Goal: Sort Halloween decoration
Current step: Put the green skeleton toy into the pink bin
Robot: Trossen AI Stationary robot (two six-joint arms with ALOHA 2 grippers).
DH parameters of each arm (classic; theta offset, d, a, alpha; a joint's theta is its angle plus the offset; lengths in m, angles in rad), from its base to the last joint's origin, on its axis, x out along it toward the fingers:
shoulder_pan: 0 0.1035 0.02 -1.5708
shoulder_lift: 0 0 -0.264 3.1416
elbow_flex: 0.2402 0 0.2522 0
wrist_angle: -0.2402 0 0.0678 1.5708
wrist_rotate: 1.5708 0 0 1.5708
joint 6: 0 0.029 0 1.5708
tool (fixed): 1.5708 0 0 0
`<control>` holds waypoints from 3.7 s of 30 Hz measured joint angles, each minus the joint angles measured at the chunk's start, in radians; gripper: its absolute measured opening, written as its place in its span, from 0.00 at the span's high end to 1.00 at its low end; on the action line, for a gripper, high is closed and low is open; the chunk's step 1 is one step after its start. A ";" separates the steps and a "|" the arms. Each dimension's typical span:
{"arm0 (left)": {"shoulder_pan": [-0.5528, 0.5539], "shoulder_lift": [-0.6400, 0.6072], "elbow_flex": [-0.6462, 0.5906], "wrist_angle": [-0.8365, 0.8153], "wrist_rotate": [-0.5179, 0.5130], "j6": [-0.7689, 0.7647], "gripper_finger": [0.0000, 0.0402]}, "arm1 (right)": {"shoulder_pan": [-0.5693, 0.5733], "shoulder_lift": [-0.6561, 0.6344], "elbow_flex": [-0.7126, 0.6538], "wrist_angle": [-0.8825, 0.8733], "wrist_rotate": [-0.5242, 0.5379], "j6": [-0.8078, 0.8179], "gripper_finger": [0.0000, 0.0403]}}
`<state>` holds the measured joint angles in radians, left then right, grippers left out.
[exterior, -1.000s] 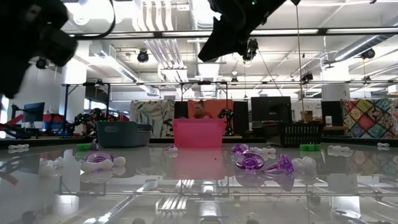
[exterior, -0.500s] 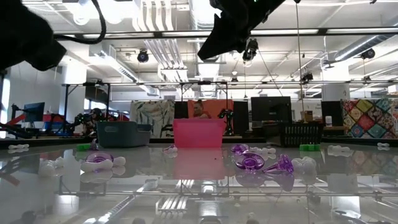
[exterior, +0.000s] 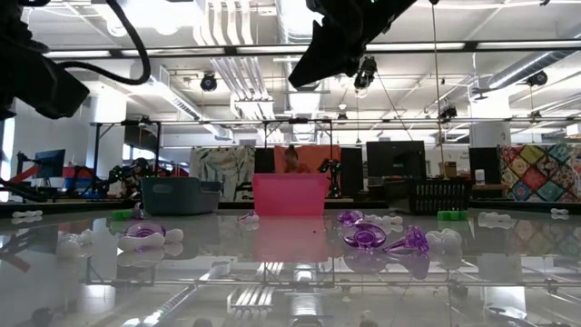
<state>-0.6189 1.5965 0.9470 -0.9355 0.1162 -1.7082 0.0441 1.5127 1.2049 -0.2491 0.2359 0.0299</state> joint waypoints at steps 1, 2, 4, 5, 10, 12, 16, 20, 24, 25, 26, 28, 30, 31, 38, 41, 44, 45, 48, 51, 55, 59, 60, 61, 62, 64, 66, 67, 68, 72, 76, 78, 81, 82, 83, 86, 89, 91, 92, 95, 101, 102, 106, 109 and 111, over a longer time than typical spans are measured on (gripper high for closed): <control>0.000 0.007 0.000 0.000 0.000 0.001 0.73 | 0.002 0.000 0.000 0.000 0.000 0.001 0.82; 0.000 0.013 0.000 0.001 0.000 0.001 0.73 | 0.002 0.000 0.000 0.000 0.000 0.002 0.83; -0.001 0.025 0.000 0.001 0.000 0.006 0.73 | 0.004 0.000 0.000 0.000 0.000 0.002 0.83; -0.001 0.033 0.000 0.002 0.001 0.010 0.73 | 0.004 0.000 0.000 0.000 0.000 0.003 0.83; -0.001 0.046 0.000 0.014 0.003 0.020 0.73 | 0.006 0.000 0.000 -0.001 0.000 0.008 0.83; -0.001 0.049 0.000 0.018 0.003 0.020 0.73 | 0.006 0.000 0.000 -0.001 0.000 0.009 0.83; -0.002 0.059 0.000 0.022 0.006 0.020 0.73 | 0.006 0.000 0.000 -0.001 0.000 0.012 0.83; -0.002 0.076 0.000 0.028 0.011 0.024 0.75 | 0.006 0.000 0.000 -0.001 0.000 0.015 0.83; -0.002 0.079 0.000 0.033 0.010 0.028 0.76 | 0.006 0.000 -0.001 -0.002 0.000 0.015 0.83; -0.003 0.079 -0.001 0.034 0.010 0.028 0.77 | 0.006 0.000 -0.001 -0.001 0.000 0.015 0.83; -0.003 0.079 -0.001 0.034 0.010 0.028 0.77 | 0.006 0.000 -0.001 -0.001 0.000 0.015 0.83; -0.003 0.079 -0.005 0.042 0.010 0.028 0.77 | 0.006 0.000 -0.002 -0.001 0.000 0.015 0.83; -0.003 0.078 -0.013 0.055 0.010 0.028 0.78 | 0.006 0.000 -0.004 -0.001 0.000 0.014 0.83; -0.003 0.077 -0.017 0.061 0.010 0.028 0.78 | 0.006 0.000 -0.005 -0.001 0.000 0.014 0.83; -0.003 0.077 -0.021 0.066 0.009 0.033 0.78 | 0.006 0.000 -0.012 -0.001 0.000 0.015 0.83; -0.003 0.077 -0.021 0.066 0.006 0.040 0.80 | 0.006 0.000 -0.013 -0.001 0.000 0.015 0.83; -0.003 0.077 -0.022 0.065 0.005 0.045 0.84 | 0.006 0.000 -0.014 0.000 0.000 0.015 0.83; -0.003 0.077 -0.022 0.064 0.005 0.047 0.86 | 0.006 0.000 -0.014 0.000 0.000 0.015 0.83; -0.003 0.077 -0.022 0.063 0.004 0.049 0.91 | 0.006 0.000 -0.014 0.000 0.000 0.015 0.83; -0.003 0.077 -0.022 0.062 0.000 0.053 0.96 | 0.006 0.000 -0.014 0.000 0.000 0.015 0.83; -0.003 0.073 -0.022 0.057 -0.015 0.068 0.99 | 0.006 0.000 -0.014 0.000 0.000 0.014 0.83; -0.003 0.070 -0.003 0.018 -0.036 0.100 1.00 | 0.006 0.000 -0.014 -0.001 0.000 0.012 0.83; -0.003 0.066 0.003 0.012 -0.061 0.110 1.00 | 0.006 0.000 -0.014 -0.001 0.000 0.011 0.83; -0.002 0.060 0.010 0.012 -0.083 0.119 1.00 | 0.006 -0.001 -0.014 -0.005 0.000 0.010 0.83; 0.000 0.050 0.018 0.010 -0.099 0.134 1.00 | 0.006 -0.003 -0.015 -0.010 0.000 0.006 0.83; 0.007 0.025 0.037 0.008 -0.135 0.167 1.00 | 0.006 -0.010 -0.015 -0.018 0.000 0.005 0.83; 0.020 0.000 0.051 0.003 -0.170 0.205 1.00 | 0.006 -0.025 -0.015 -0.044 0.000 0.005 0.83; 0.030 -0.013 0.053 0.001 -0.190 0.227 1.00 | 0.008 -0.035 -0.015 -0.053 0.000 0.006 0.83; 0.040 -0.024 0.055 0.000 -0.205 0.243 1.00 | 0.010 -0.048 -0.015 -0.068 0.000 0.012 0.83; 0.078 -0.052 0.055 -0.004 -0.228 0.349 1.00 | 0.026 -0.103 -0.015 -0.140 0.000 0.036 0.83; 0.137 -0.070 0.055 0.002 -0.267 0.495 1.00 | 0.055 -0.166 -0.036 -0.186 0.000 0.052 0.83; 0.181 -0.073 0.055 0.018 -0.273 0.567 1.00 | 0.067 -0.205 -0.057 -0.198 -0.001 0.071 0.83; 0.249 -0.075 0.054 0.091 -0.290 0.712 1.00 | 0.082 -0.278 -0.107 -0.199 -0.001 0.106 0.83; 0.271 -0.075 0.054 0.125 -0.301 0.767 1.00 | 0.085 -0.304 -0.129 -0.199 -0.001 0.119 0.83; 0.295 -0.075 0.054 0.164 -0.312 0.825 1.00 | 0.088 -0.329 -0.149 -0.198 0.000 0.140 0.83; 0.368 -0.075 0.054 0.299 -0.316 1.001 1.00 | 0.094 -0.409 -0.215 -0.188 -0.001 0.197 0.83; 0.444 -0.075 0.054 0.432 -0.318 1.160 1.00 | 0.102 -0.474 -0.276 -0.158 0.001 0.219 0.83; 0.493 -0.075 0.054 0.523 -0.318 1.266 1.00 | 0.107 -0.509 -0.312 -0.131 0.000 0.221 0.83; 0.516 -0.075 0.054 0.576 -0.318 1.316 1.00 | 0.108 -0.523 -0.328 -0.110 0.000 0.220 0.83; 0.576 -0.075 0.054 0.762 -0.318 1.453 1.00 | 0.109 -0.563 -0.370 -0.057 0.000 0.205 0.83; 0.660 -0.022 0.054 1.117 -0.315 1.645 1.00 | 0.109 -0.606 -0.427 0.036 0.000 0.150 0.83; 0.671 -0.009 0.054 1.153 -0.311 1.665 1.00 | 0.109 -0.607 -0.434 0.047 0.000 0.132 0.83; 0.730 0.035 0.054 1.213 -0.308 1.690 1.00 | 0.109 -0.609 -0.449 0.090 0.001 0.088 0.83; 0.790 0.052 0.054 1.201 -0.308 1.691 1.00 | 0.109 -0.608 -0.458 0.128 0.001 0.057 0.83; 0.834 0.059 0.054 1.203 -0.307 1.686 1.00 | 0.109 -0.607 -0.459 0.131 0.001 0.049 0.83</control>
<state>0.2151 1.6558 1.0008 0.2677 -0.1910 -0.0217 0.1528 0.9056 0.7456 -0.1180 0.2370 0.0792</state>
